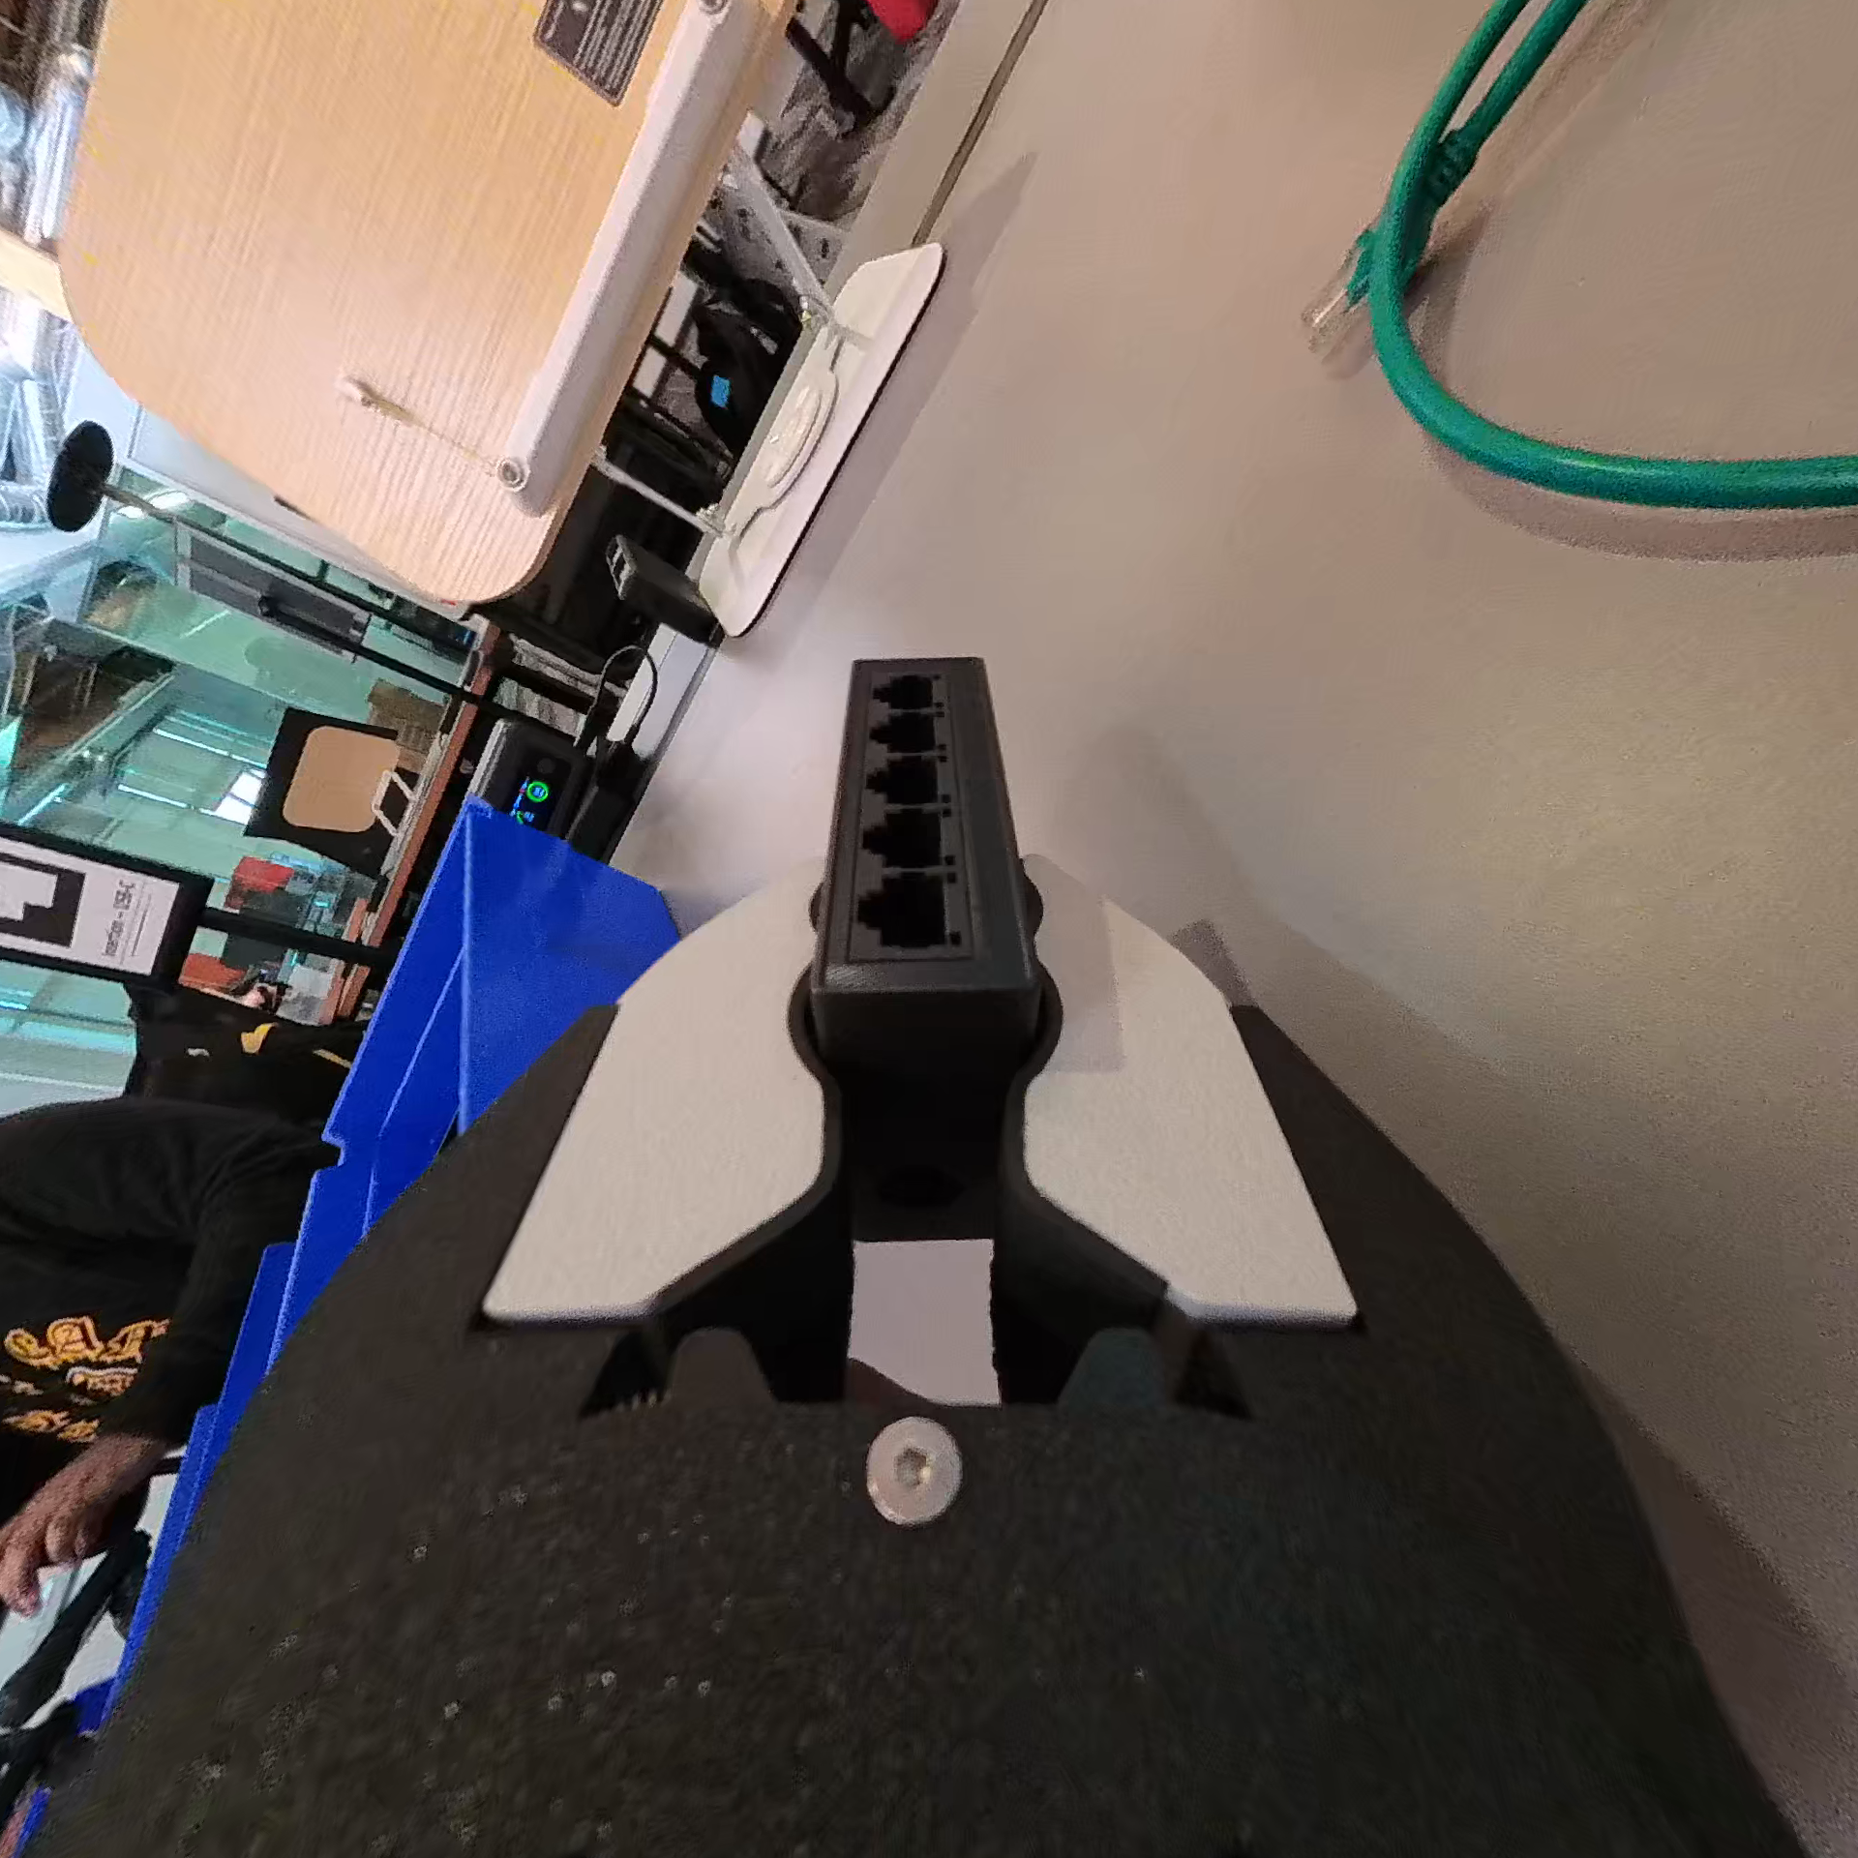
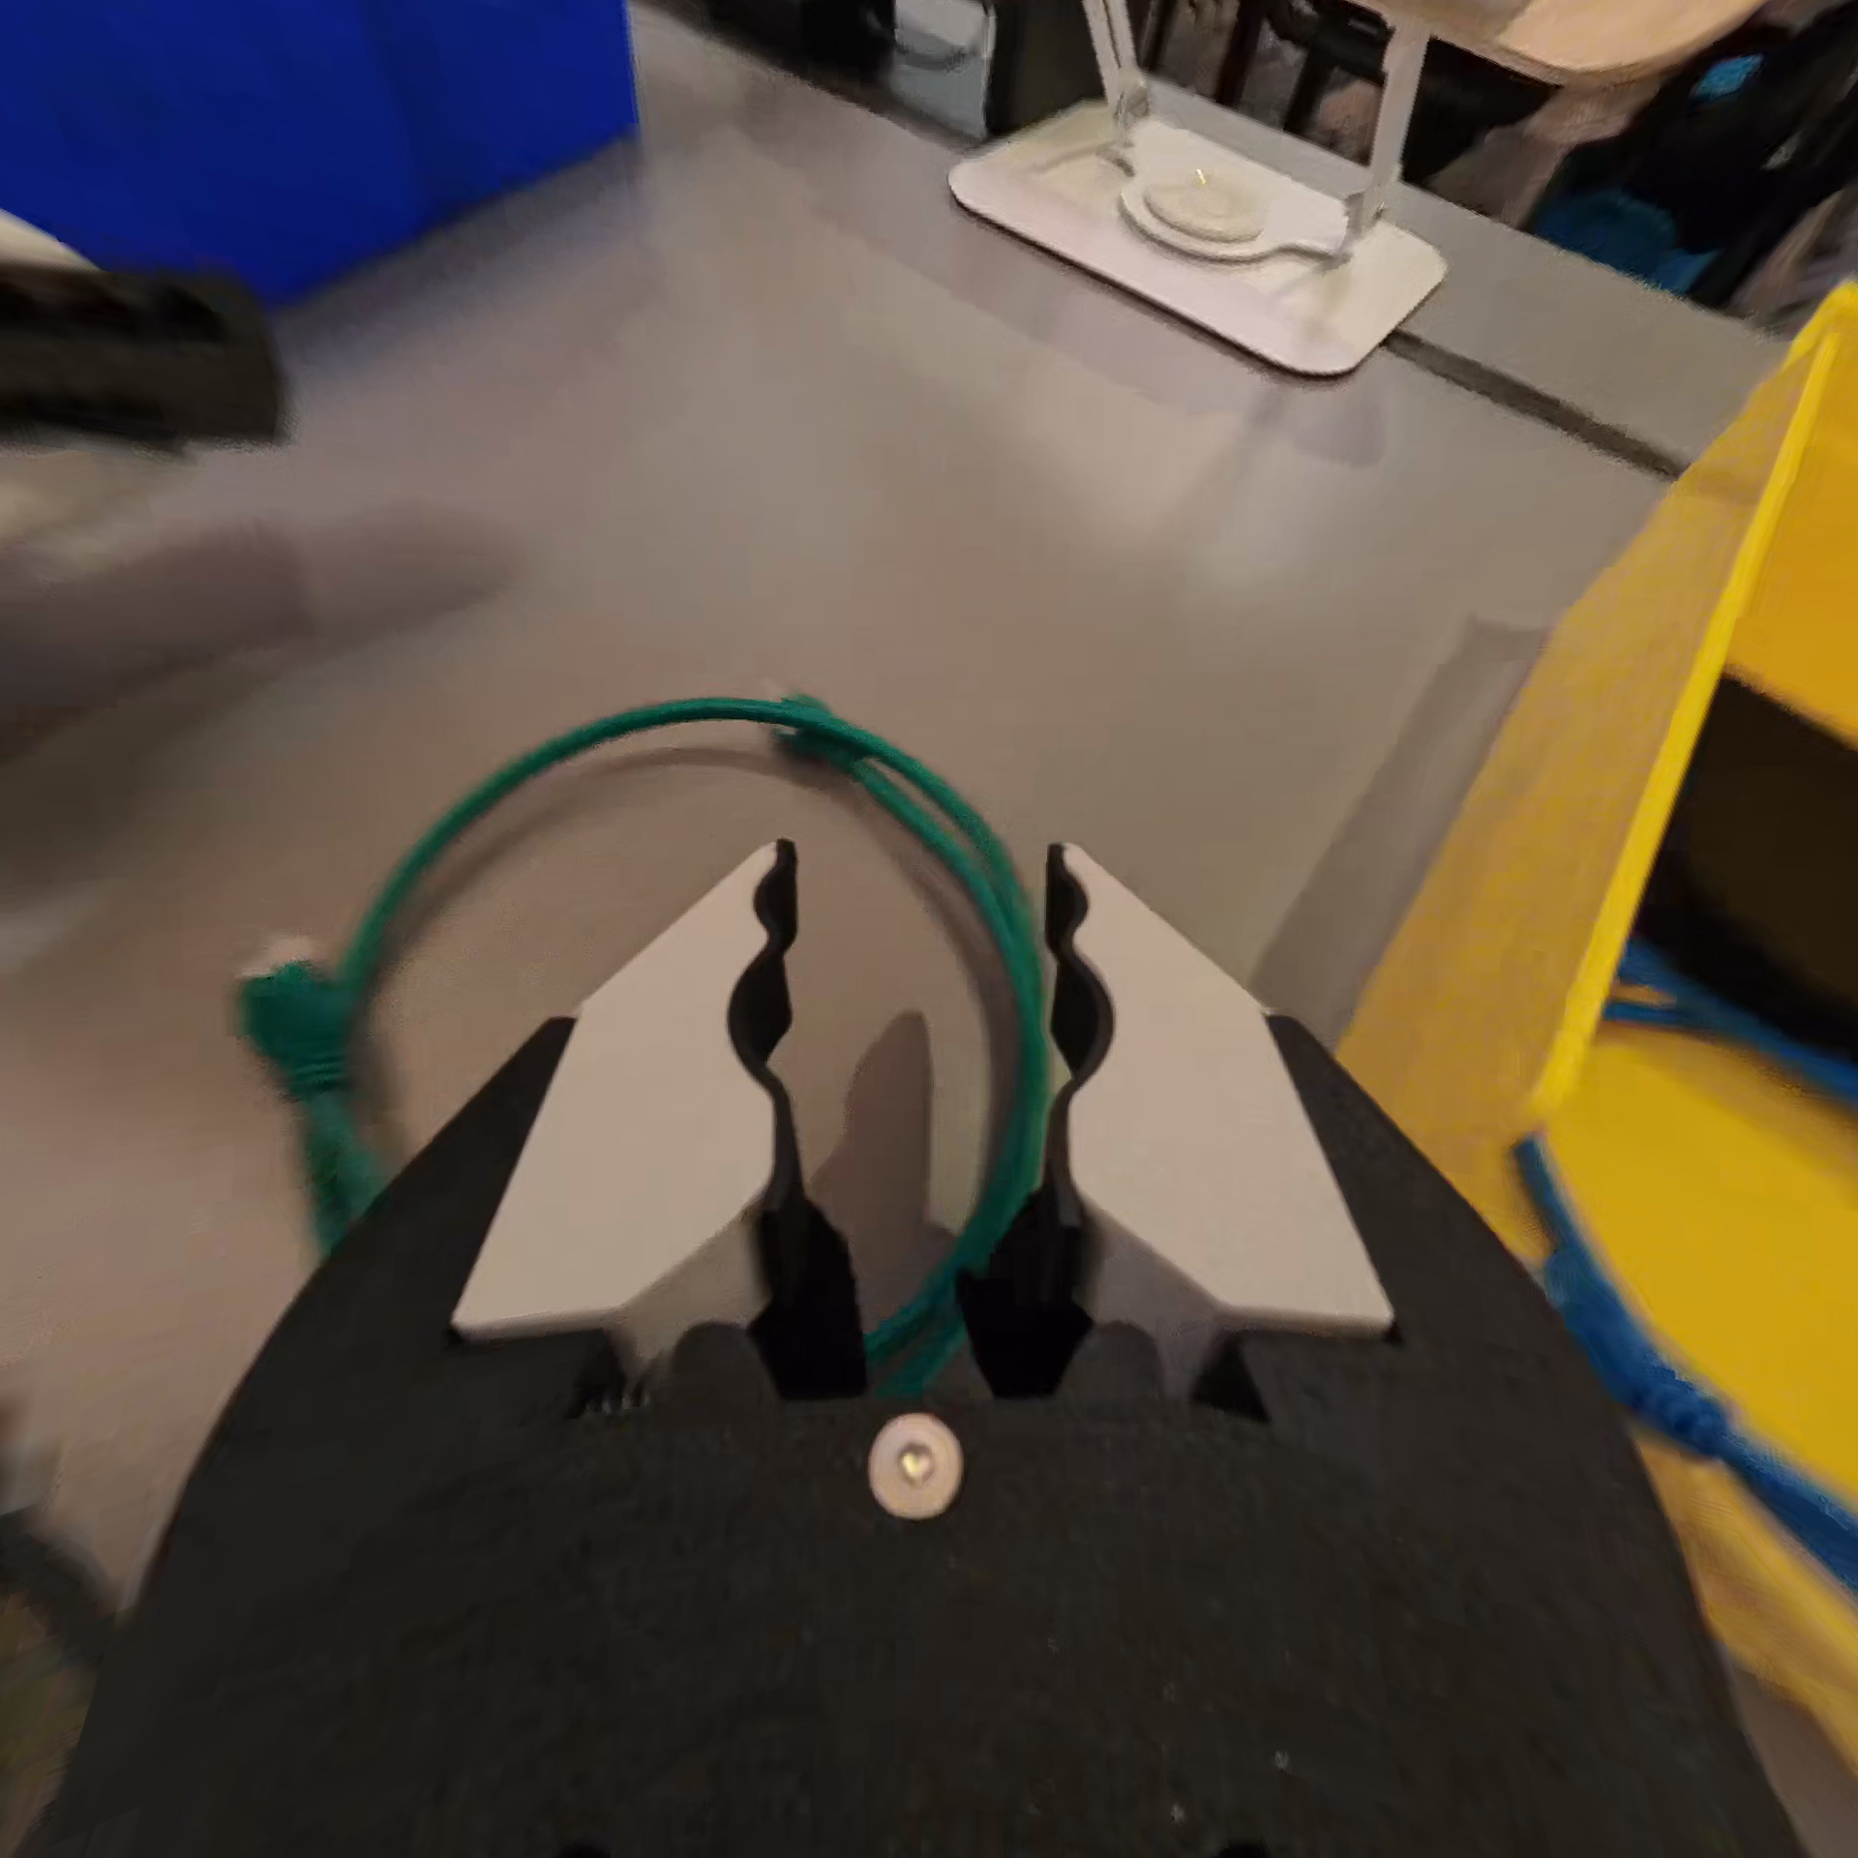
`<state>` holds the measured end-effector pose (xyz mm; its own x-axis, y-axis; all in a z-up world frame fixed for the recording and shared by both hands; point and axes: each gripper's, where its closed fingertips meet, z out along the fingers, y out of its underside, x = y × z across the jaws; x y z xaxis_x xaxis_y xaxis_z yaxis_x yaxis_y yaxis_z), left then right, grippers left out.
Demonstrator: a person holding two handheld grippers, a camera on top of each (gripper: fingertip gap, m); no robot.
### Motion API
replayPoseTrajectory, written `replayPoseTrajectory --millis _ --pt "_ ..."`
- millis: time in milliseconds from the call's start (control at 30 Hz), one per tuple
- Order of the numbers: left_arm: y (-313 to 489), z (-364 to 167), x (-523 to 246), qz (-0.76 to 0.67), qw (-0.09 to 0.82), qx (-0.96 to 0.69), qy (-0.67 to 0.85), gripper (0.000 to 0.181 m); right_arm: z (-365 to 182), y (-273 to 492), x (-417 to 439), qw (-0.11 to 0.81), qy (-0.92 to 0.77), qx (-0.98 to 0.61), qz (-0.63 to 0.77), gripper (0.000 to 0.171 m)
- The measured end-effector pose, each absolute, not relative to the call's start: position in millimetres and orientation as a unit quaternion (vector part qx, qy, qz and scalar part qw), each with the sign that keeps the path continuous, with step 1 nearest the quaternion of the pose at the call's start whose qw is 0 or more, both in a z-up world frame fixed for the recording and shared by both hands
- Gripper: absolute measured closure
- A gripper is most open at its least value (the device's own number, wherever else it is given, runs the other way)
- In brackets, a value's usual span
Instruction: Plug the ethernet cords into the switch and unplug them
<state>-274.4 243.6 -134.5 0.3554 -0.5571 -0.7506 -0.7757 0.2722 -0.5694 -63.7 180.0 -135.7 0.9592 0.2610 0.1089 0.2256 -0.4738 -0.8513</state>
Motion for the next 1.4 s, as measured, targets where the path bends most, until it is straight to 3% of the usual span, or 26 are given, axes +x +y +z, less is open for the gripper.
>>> replayPoseTrajectory --millis 133,233,333,667,800,867,933,1067,1200,1400 --pt "239.6 -135.8 -270.7 0.106 0.566 -0.577 0.579 0.150 -155.7 208.3 -43.7 0.385 -0.139 -0.908 -0.091 0.136" --pt "236.7 -135.2 -271.2 0.114 0.565 -0.568 0.587 0.151 -178.9 211.3 -46.4 0.330 -0.148 -0.927 -0.095 0.142" --pt "234.1 -136.1 -270.8 0.109 0.564 -0.566 0.591 0.151 -184.4 209.0 -51.6 0.333 -0.142 -0.930 -0.069 0.148" --pt "232.6 -142.0 -269.2 0.102 0.557 -0.565 0.601 0.151 -176.2 192.3 -60.5 0.368 -0.102 -0.924 0.039 0.137" --pt "234.9 -144.0 -270.4 0.103 0.553 -0.568 0.601 0.150 -195.1 183.5 -45.8 0.349 -0.093 -0.932 0.013 0.131" --pt "235.1 -145.1 -270.5 0.105 0.552 -0.567 0.602 0.150 -193.9 185.1 -40.9 0.366 -0.080 -0.927 0.006 0.153" --pt "234.6 -144.8 -270.3 0.106 0.552 -0.567 0.602 0.150 -190.6 184.5 -40.5 0.372 -0.091 -0.924 -0.001 0.158" --pt "234.8 -143.7 -271.0 0.107 0.554 -0.567 0.600 0.151 -150.8 182.8 -47.1 0.426 -0.106 -0.899 0.000 0.161" --pt "237.1 -146.0 -272.9 0.108 0.550 -0.571 0.600 0.151 -75.5 174.8 -41.1 0.498 -0.107 -0.861 0.006 0.161" --pt "235.5 -148.0 -271.3 0.106 0.547 -0.571 0.603 0.151 33.6 144.0 68.1 0.569 0.017 -0.821 -0.037 0.161"
